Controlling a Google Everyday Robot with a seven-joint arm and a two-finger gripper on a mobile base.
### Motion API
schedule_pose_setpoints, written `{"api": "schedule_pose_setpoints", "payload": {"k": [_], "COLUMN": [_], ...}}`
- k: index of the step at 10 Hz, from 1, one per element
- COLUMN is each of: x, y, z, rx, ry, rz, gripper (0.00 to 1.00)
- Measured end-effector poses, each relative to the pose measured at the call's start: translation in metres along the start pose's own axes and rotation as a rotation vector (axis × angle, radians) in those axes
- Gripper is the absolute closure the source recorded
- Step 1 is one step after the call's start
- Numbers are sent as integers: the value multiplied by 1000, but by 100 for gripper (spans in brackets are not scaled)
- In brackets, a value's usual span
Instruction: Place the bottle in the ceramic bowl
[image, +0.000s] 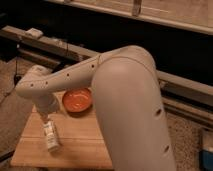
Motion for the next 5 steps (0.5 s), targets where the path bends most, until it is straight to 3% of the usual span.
{"api": "schedule_pose_setpoints", "payload": {"k": [5], "x": [-10], "y": [21], "z": [46], "rx": [-32], "ry": [70], "rz": [-58], "gripper": [35]}}
